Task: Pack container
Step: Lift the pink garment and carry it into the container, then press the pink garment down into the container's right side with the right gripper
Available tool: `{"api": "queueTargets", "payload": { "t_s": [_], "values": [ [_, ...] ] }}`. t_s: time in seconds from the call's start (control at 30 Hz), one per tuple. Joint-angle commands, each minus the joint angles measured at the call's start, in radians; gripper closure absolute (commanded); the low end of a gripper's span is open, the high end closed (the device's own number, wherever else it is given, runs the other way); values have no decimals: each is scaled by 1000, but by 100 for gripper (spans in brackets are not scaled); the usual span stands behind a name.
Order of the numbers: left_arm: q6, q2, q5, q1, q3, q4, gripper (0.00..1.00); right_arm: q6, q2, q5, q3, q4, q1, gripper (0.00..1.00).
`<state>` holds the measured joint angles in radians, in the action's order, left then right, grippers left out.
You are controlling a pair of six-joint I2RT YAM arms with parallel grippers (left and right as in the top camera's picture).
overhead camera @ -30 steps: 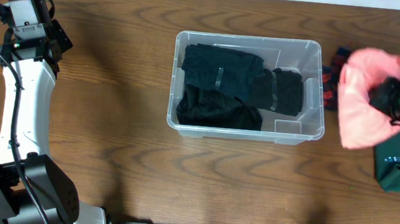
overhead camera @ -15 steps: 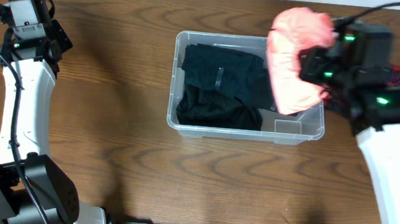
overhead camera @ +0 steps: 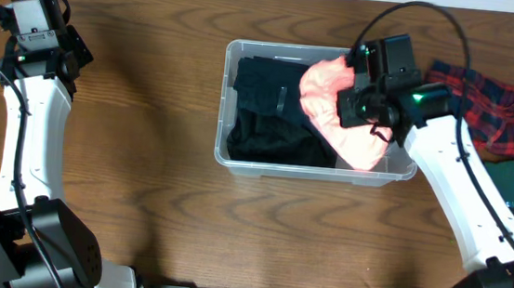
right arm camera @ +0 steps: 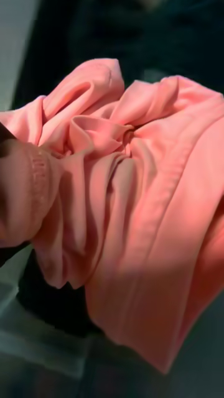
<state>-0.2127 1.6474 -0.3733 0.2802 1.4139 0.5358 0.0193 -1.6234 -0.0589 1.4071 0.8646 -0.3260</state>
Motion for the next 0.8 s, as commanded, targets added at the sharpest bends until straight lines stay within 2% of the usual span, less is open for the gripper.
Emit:
{"api": "queueTargets", "payload": {
  "t_s": [0.0,0.13,0.27,0.5,0.77],
  "values": [
    [1,-7,-13,3,6,2,2,370,8,-27,10,29,-8,99],
    [1,-7,-13,3,6,2,2,692,7,-136,10,135,-8,99],
    [1,-7,-13,3,6,2,2,845,6,-187,7,238,-8,99],
    [1,-7,-13,3,6,2,2,869,0,-193,-29,243,-7,99],
    [1,-7,-13,3,6,2,2,844,-1,-193,-124,140,-7,99]
  ]
}}
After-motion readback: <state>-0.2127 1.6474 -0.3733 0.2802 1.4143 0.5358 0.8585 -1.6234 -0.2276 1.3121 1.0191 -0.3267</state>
